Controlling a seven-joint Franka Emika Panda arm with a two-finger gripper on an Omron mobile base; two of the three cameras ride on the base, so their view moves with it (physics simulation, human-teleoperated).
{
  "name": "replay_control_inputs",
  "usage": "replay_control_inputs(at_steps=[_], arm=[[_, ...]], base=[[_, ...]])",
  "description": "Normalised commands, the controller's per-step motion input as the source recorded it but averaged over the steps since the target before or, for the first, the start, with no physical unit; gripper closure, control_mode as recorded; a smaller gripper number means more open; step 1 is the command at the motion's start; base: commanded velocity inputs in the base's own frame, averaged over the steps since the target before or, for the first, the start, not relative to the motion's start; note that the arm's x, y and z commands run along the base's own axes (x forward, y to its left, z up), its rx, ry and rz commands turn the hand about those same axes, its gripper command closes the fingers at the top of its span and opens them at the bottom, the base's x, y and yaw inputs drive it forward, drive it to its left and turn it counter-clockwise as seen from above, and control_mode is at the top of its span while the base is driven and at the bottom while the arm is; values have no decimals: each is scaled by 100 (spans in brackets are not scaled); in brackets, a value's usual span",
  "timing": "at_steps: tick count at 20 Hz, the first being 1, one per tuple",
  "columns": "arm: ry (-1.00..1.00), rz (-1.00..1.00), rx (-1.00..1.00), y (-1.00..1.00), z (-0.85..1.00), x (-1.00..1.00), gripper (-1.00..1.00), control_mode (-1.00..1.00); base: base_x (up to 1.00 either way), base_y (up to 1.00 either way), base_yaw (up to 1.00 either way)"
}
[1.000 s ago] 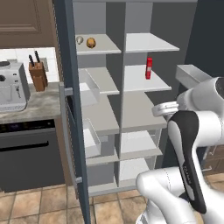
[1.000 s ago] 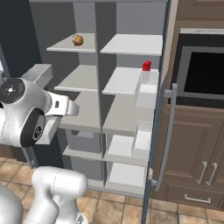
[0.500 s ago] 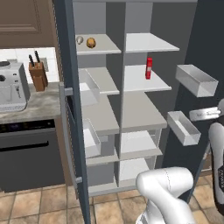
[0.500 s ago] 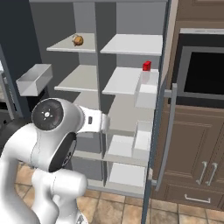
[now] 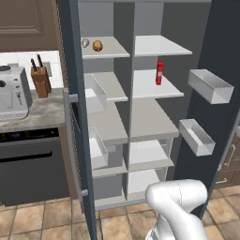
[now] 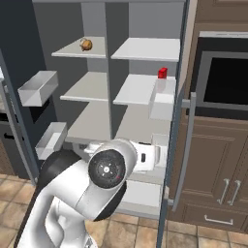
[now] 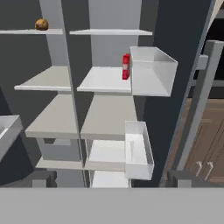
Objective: There's a chicken drumstick in the fridge that needs to be moved to the freezer for freezing. Pick up the chicken drumstick from the fridge, place it on any shelf in the freezer, and close the fridge and freezer doors when done.
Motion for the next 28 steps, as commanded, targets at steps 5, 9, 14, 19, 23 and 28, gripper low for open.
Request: replay_control_inputs(at_steps=[5, 9, 14, 19, 23, 28], arm=[[0, 0, 0, -72, -43, 3, -100, -100], [0, 2, 0, -86, -37, 1, -100, -100], [-1, 12, 0, -74, -28, 13, -100, -100], [-14, 19, 0, -49, -43, 39, -100, -100], [-18, 16, 0, -54, -49, 56, -100, -100], [-10, 11, 0, -50, -37, 75, -100, -100]], base=[[0, 0, 0], [0, 0, 0], [0, 0, 0], [0, 0, 0], [0, 0, 0], [0, 0, 0]])
